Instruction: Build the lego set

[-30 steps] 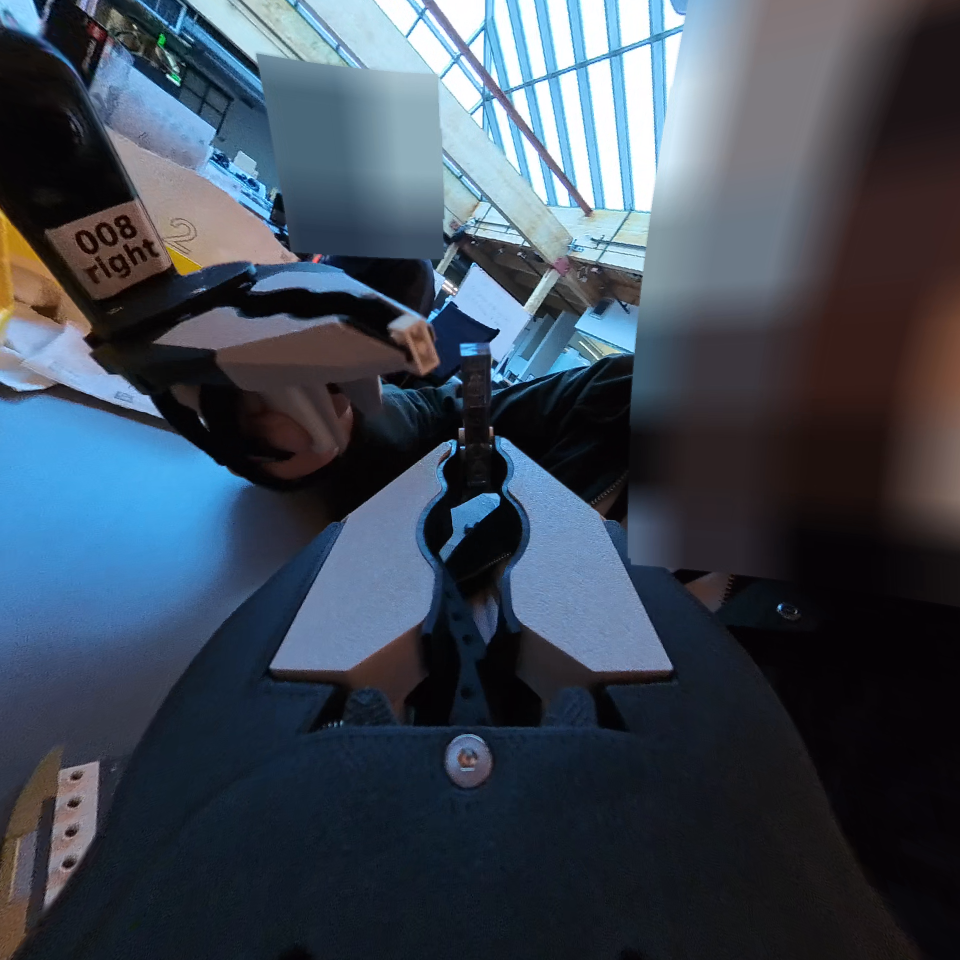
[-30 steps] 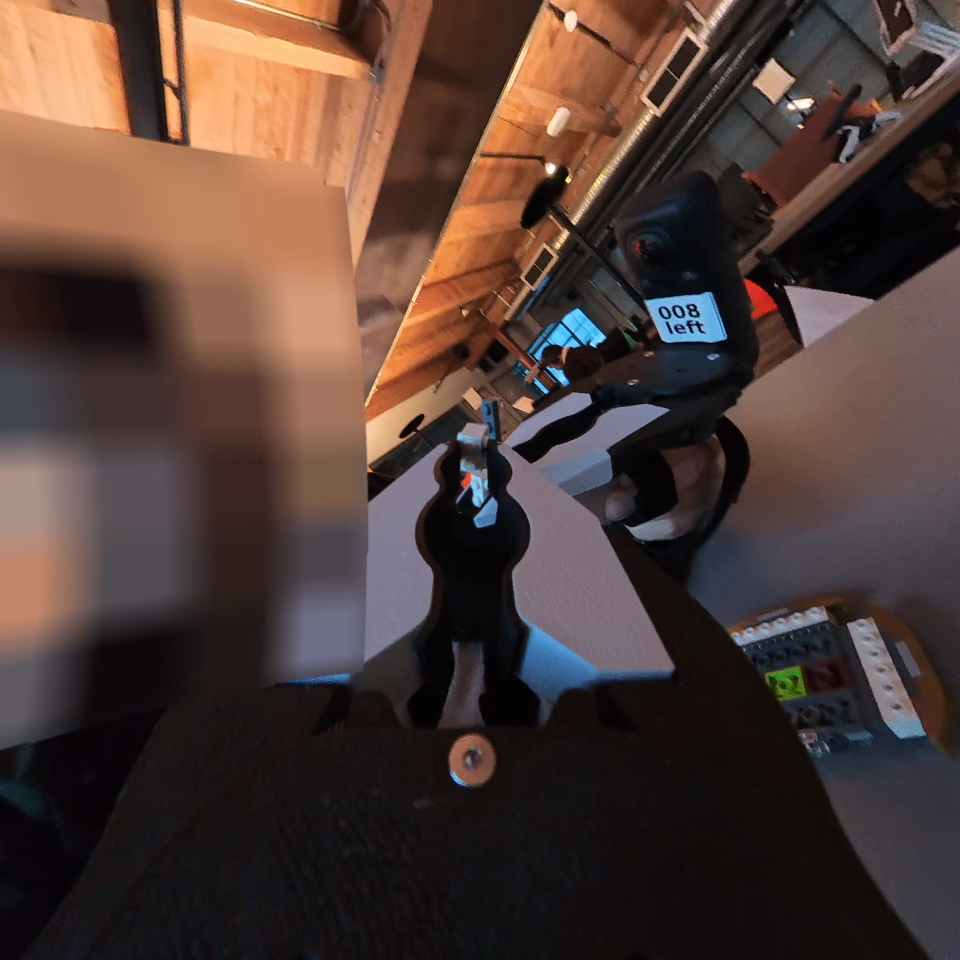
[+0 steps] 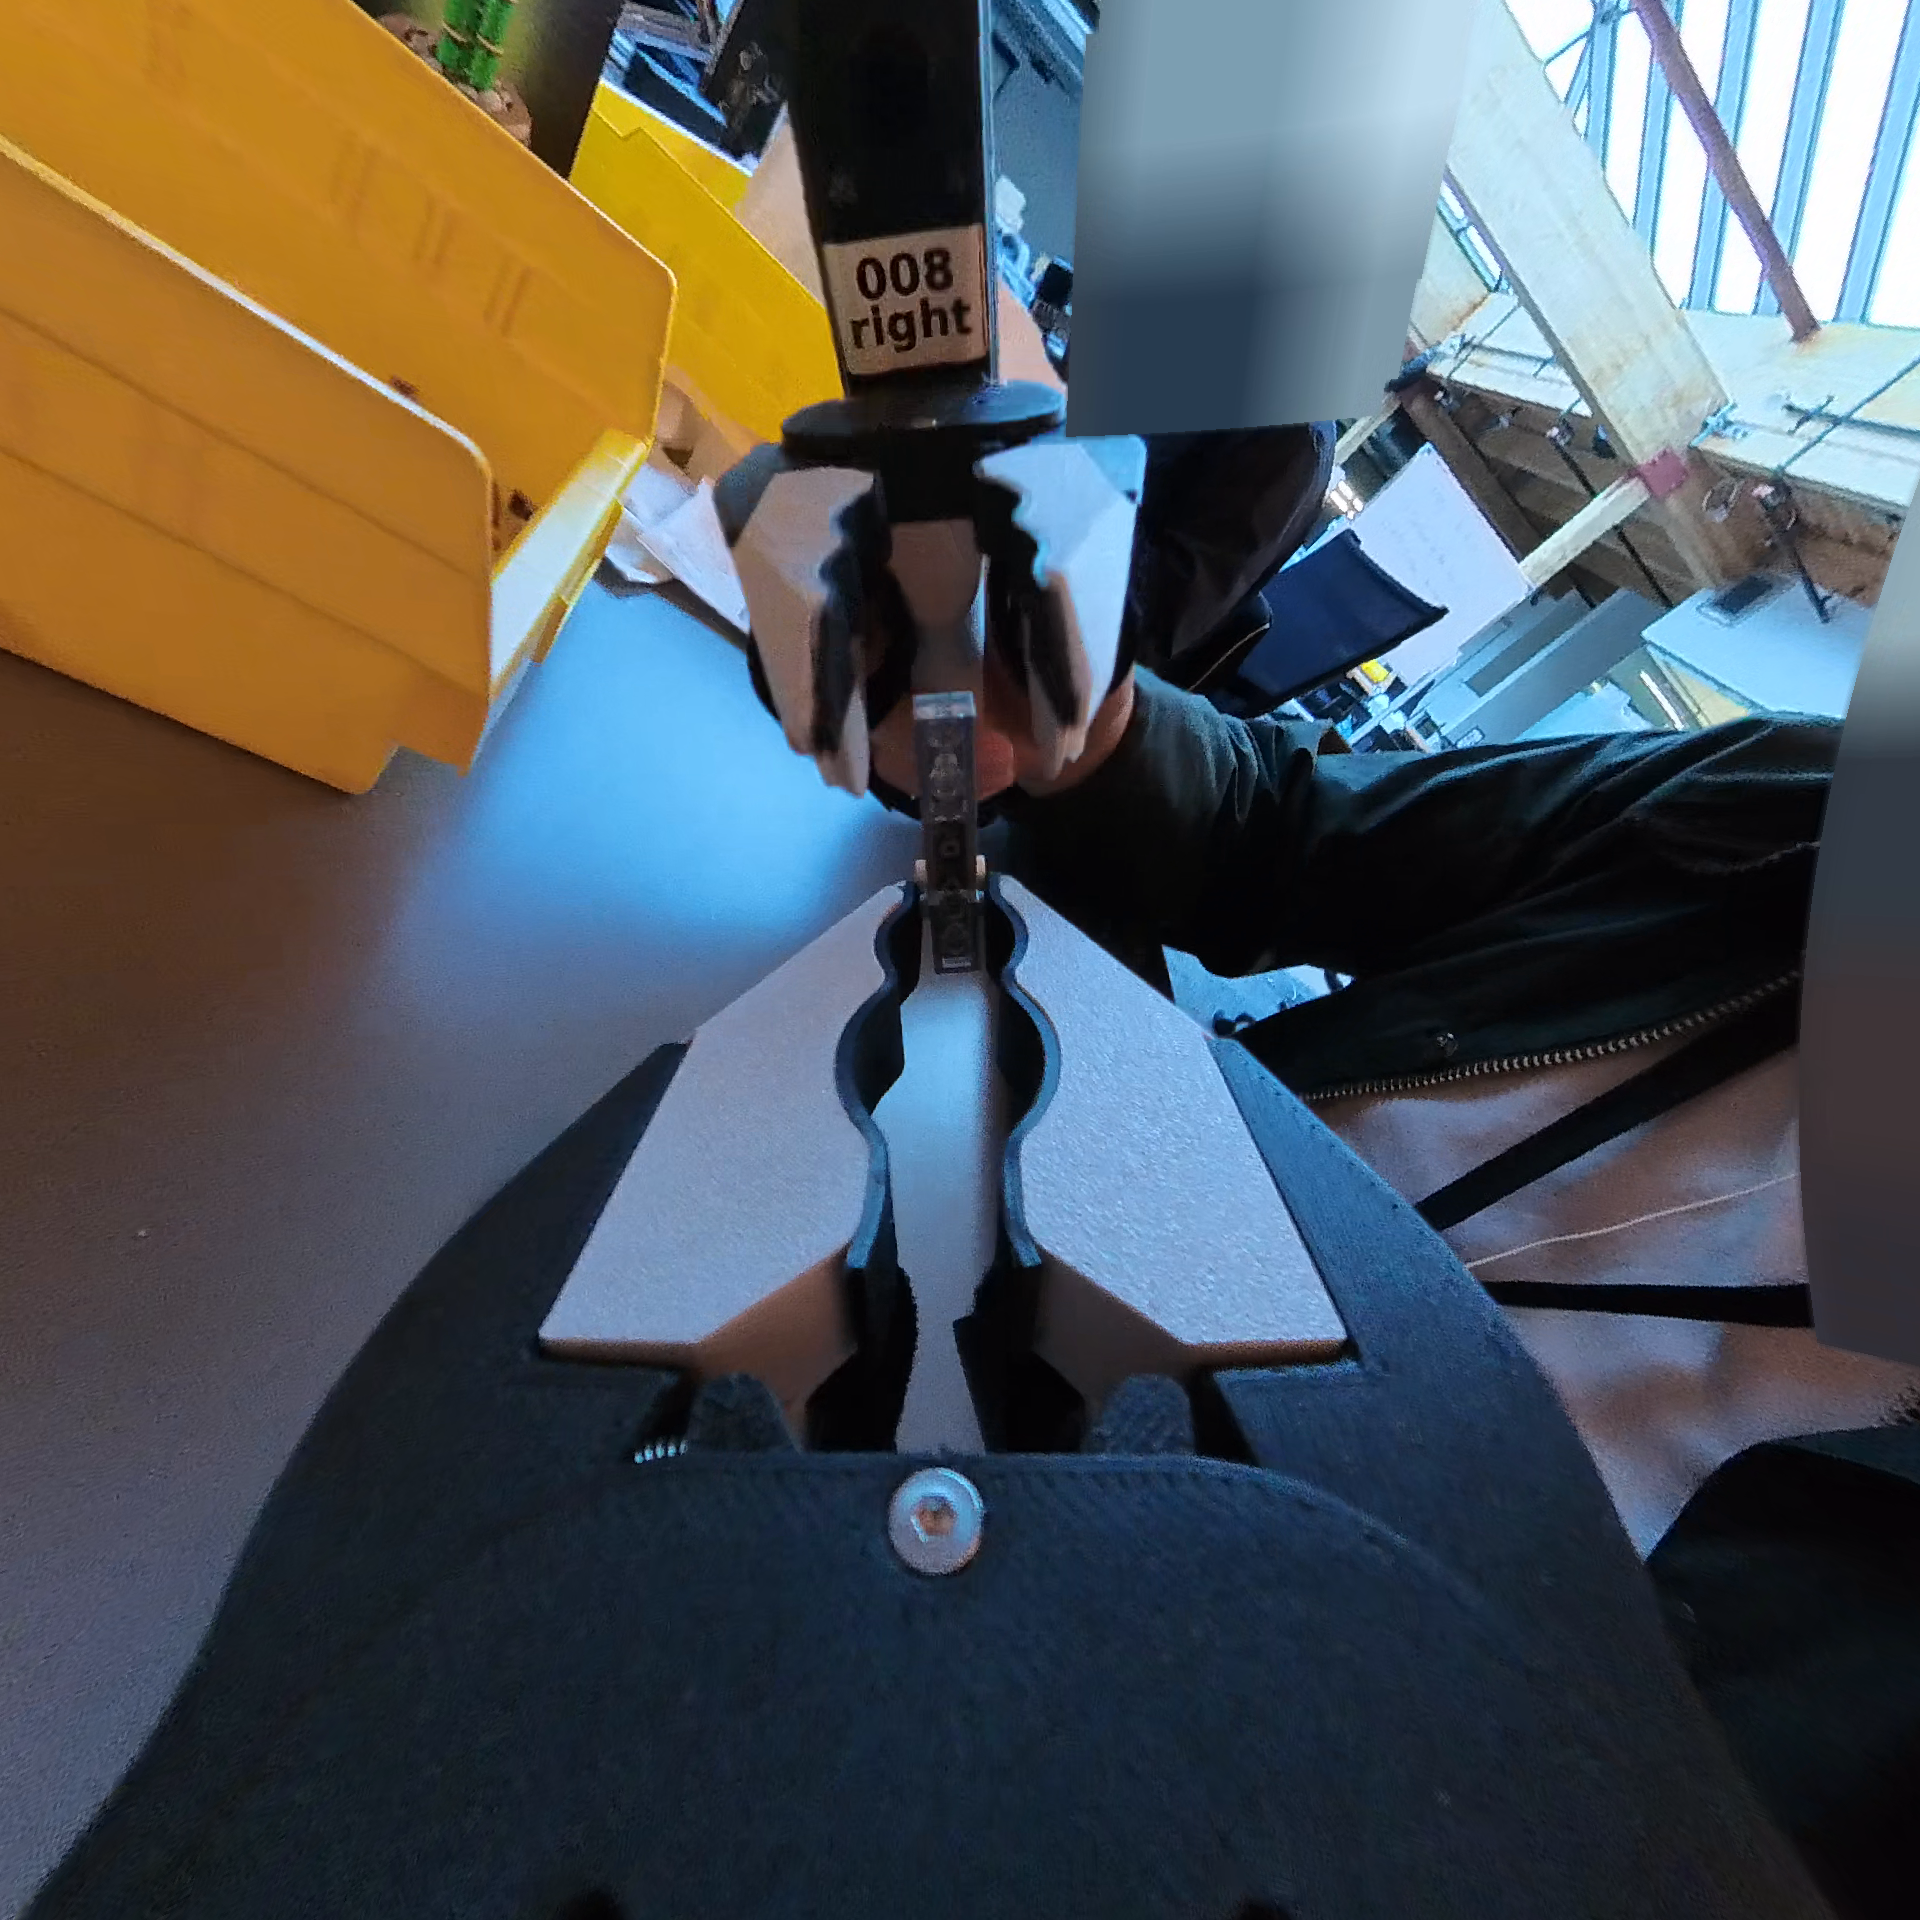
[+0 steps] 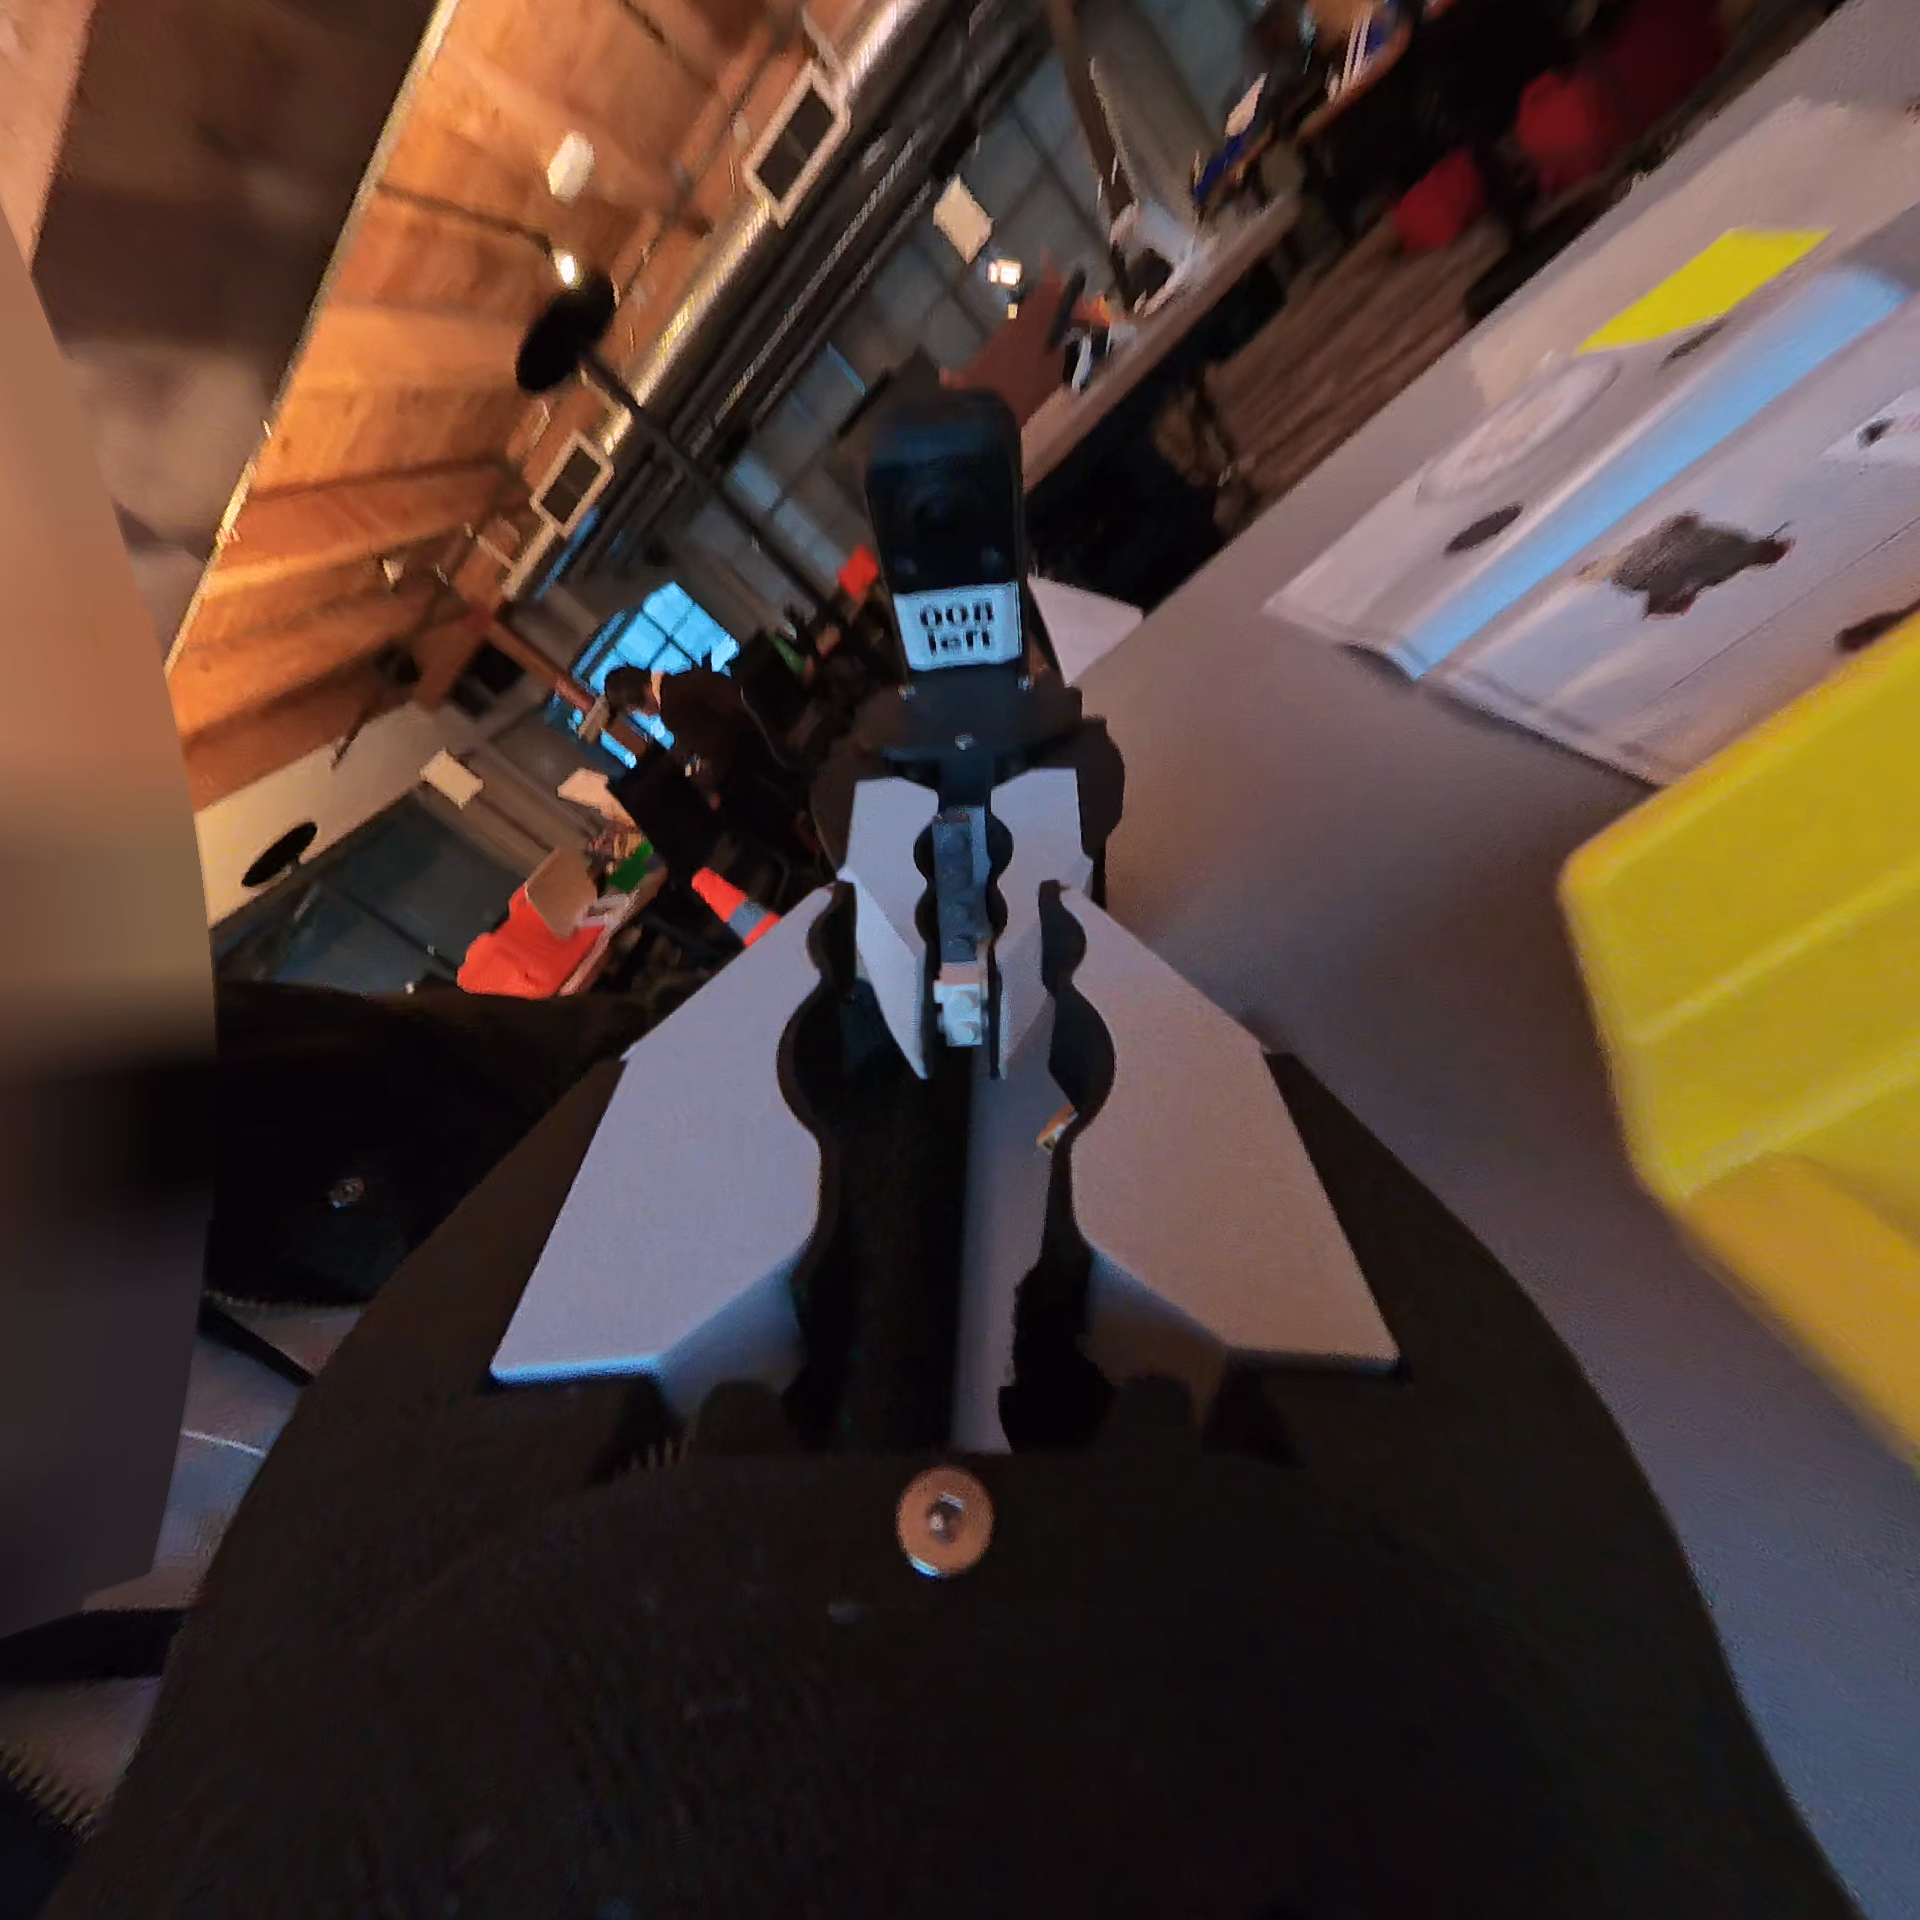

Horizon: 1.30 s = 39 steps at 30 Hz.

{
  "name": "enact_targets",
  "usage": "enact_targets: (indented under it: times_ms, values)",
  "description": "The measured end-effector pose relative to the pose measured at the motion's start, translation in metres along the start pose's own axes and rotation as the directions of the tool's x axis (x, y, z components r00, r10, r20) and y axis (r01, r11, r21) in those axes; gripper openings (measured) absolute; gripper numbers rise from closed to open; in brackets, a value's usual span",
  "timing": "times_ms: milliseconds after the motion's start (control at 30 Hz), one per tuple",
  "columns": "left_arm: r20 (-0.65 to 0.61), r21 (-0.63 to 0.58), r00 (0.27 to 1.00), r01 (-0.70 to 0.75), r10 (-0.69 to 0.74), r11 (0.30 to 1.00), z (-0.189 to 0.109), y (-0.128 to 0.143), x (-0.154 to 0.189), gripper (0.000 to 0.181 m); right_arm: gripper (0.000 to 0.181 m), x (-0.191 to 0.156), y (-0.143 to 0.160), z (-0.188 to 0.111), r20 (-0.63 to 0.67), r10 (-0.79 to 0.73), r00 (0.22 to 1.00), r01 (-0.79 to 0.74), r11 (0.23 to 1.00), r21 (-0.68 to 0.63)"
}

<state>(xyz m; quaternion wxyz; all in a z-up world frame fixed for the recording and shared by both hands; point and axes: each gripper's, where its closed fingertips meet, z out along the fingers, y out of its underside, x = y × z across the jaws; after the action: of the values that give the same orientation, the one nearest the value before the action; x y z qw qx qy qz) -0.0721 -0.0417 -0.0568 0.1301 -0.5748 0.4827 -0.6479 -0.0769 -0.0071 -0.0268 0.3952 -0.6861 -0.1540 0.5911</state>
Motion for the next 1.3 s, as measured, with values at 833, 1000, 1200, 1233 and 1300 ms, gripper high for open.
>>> enact_targets:
  times_ms: [833, 1000, 1200, 1233, 1300]
  values:
    - [-0.063, 0.030, 0.996, 0.073, -0.071, 0.997, -0.002, -0.003, 0.002, 0.007, 0.005, -0.001, 0.012, 0.005, 0.021, -0.013, 1.000, 0.015, 0.996, -0.086]
    - [-0.026, 0.091, 0.999, 0.021, -0.019, 0.996, -0.011, -0.014, 0.002, 0.006, 0.030, 0.000, 0.007, 0.003, 0.016, -0.025, 1.000, 0.026, 0.998, -0.049]
    - [-0.037, 0.124, 0.998, 0.059, -0.055, 0.991, -0.016, -0.018, 0.000, 0.006, 0.018, 0.001, 0.016, 0.006, 0.050, 0.024, 0.998, -0.020, 0.997, -0.080]
    - [-0.028, 0.118, 0.998, 0.055, -0.052, 0.992, -0.015, -0.017, -0.001, 0.006, 0.013, 0.002, 0.018, 0.007, 0.044, 0.024, 0.999, -0.020, 0.996, -0.087]
    - [-0.020, 0.114, 0.999, 0.046, -0.044, 0.992, -0.015, -0.017, -0.001, 0.006, 0.010, 0.003, 0.018, 0.007, 0.045, 0.040, 0.998, -0.036, 0.995, -0.088]
